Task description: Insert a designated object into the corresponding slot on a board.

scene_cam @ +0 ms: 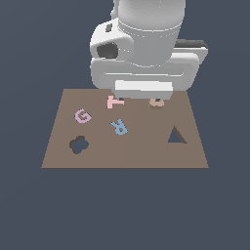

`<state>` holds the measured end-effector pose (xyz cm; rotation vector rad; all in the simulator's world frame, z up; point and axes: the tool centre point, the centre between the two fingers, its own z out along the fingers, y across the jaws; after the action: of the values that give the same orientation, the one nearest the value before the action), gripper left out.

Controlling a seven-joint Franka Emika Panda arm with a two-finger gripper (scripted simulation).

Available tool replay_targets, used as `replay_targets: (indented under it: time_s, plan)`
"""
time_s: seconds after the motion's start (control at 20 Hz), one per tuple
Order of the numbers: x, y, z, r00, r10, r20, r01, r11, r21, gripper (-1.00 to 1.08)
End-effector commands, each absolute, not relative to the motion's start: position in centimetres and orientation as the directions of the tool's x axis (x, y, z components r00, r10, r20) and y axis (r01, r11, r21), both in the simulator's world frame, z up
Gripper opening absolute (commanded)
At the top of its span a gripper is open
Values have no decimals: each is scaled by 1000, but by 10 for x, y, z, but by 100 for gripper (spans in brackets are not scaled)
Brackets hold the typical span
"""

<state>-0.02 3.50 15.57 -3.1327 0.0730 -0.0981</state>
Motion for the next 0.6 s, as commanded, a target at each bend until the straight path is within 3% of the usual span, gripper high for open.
replay_targets:
  time_s: [0.0, 0.55]
  plan:
    - [-15, 49, 136, 998, -47, 50, -47, -999, -6, 100]
    - [-71, 104, 62, 998, -55, 7, -55, -999, -1, 100]
